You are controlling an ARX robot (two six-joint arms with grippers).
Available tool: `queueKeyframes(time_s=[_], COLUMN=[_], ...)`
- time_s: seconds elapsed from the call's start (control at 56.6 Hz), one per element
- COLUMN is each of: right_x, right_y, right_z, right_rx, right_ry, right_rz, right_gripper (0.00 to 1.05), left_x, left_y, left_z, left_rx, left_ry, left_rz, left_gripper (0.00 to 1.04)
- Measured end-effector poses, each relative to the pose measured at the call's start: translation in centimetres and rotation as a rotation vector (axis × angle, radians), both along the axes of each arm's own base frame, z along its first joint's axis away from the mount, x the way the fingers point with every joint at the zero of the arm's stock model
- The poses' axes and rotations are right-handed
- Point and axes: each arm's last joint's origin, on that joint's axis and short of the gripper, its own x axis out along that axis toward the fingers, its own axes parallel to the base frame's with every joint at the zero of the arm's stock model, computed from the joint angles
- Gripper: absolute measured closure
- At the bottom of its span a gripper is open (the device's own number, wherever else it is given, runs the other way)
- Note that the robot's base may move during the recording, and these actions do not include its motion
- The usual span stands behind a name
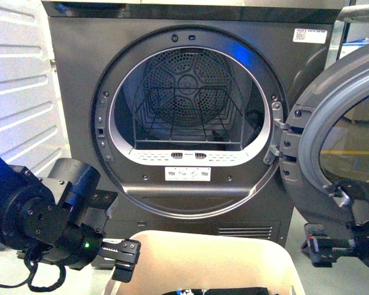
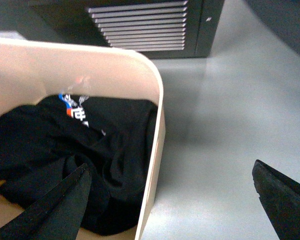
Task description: Move hamper under clothes hanger
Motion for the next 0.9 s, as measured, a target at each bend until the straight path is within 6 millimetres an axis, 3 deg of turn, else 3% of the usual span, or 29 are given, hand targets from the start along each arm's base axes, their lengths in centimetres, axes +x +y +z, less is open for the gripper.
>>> queueKeyframes(time_s=[0.283,0.601,0.902], right_x=[2.2,2.0,2.9], right_y=[1.5,1.7,2.2], right_z=[-2.0,-6.0,-7.7], right_rx=[-0.054,-0.067,-0.079], right_ry=[0.114,0.202,0.218], right_rz=[0.032,0.028,0.03], right_gripper=[0.08,0.08,0.08], left_x=[1.2,1.2,2.0], left_y=[-0.2,0.5,1.1], left_z=[-1.4,-4.8,-6.1], left_rx=[-0.011,-0.028,-0.019], left_ry=[0.03,0.102,0.109], left_rz=[0.046,0.098,0.119], left_gripper=[0.07,0.07,0.07])
